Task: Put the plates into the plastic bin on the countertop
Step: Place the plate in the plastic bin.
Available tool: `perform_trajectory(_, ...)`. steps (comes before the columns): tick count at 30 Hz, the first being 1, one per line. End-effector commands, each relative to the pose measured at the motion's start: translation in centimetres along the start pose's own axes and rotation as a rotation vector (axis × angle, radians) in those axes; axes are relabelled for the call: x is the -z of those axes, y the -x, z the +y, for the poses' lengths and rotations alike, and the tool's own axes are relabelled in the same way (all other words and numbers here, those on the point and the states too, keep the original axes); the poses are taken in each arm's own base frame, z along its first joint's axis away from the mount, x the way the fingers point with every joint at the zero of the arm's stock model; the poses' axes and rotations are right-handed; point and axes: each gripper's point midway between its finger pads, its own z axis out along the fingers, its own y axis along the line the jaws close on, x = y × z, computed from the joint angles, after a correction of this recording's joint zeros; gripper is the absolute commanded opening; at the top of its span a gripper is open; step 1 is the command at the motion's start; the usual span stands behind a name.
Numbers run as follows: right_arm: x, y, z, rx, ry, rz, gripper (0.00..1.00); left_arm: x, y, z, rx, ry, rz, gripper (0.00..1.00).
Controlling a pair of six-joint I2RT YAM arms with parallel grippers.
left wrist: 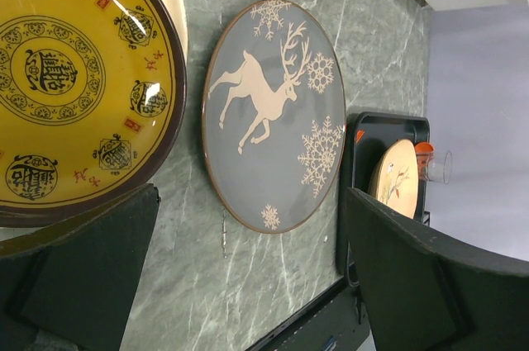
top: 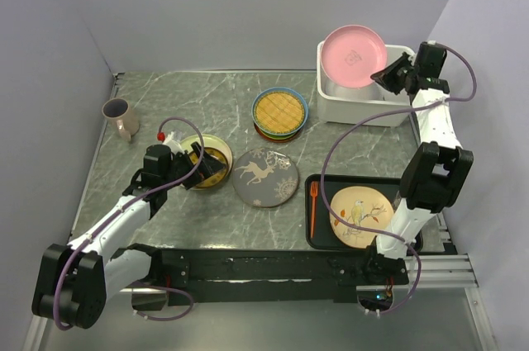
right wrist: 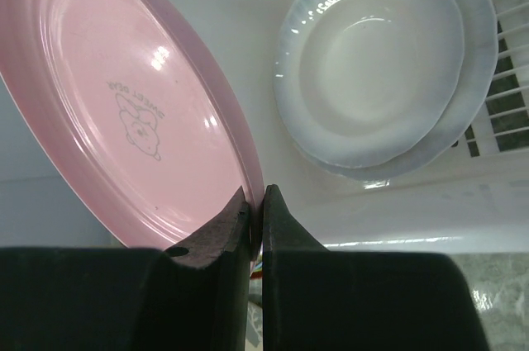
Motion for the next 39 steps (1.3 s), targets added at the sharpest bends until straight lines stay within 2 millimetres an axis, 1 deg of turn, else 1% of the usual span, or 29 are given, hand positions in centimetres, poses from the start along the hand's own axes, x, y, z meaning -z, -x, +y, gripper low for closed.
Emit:
perform_trajectory(1, 0.3, 3.6, 1.5, 0.003, 0.040, -0.091, 0.00, 0.4, 1.4, -1.6, -0.056, -0.052, -0.039, 0.99)
perform_trajectory(10, -0.8, 4.6, 0.4, 0.007, 0.001, -0.109, 0.00, 0.2, 1.1, -1.4, -0.053, -0.050, -0.029, 0.99)
perform_trajectory(14, -1.3, 4.6, -0.5, 0.002, -0.017, -0.103, 0.00, 0.1, 1.0, -1.3, -0.050, -0.051, -0.027, 0.99)
perform_trajectory(19, -2.4, 3.9, -1.6, -0.010, -0.029, -0.080, 0.00, 0.0, 0.9, -1.1, -0.049, -0.047, -0.021, 0.99)
perform_trajectory(21, -2.9, 3.6, -2.5, -0.019, -0.044, -0.070, 0.00, 0.0, 0.9, -1.0, -0.048, -0.044, -0.022, 0.99)
perform_trajectory(24, -3.6, 3.3, -3.0, -0.028, -0.048, -0.060, 0.00, -0.1, 0.9, -1.1, -0.048, -0.047, -0.023, 0.99)
perform_trajectory(27, -4.2, 3.6, -3.5, -0.036, -0.059, -0.063, 0.01, -0.1, 0.9, -1.1, -0.048, -0.046, -0.020, 0.99)
perform_trajectory(32, -5.3, 3.1, -4.5, -0.048, -0.079, -0.040, 0.02, -0.3, 0.7, -0.7, -0.039, -0.041, -0.017, 0.99)
perform_trajectory(36, -5.8, 3.0, -5.0, -0.058, -0.085, -0.035, 0.08, -0.3, 0.6, -0.5, -0.037, -0.035, -0.017, 0.99)
perform_trajectory(37, -5.9, 2.9, -5.1, -0.060, -0.089, -0.032, 0.12, -0.3, 0.5, -0.5, -0.035, -0.036, -0.014, 0.99)
perform_trajectory(38, -6.0, 2.9, -5.1, -0.058, -0.087, -0.032, 0.14, -0.3, 0.6, -0.5, -0.037, -0.036, -0.016, 0.99)
perform_trajectory(39, -6.1, 2.9, -5.1, -0.059, -0.087, -0.030, 0.19, -0.3, 0.5, -0.5, -0.037, -0.036, -0.014, 0.99)
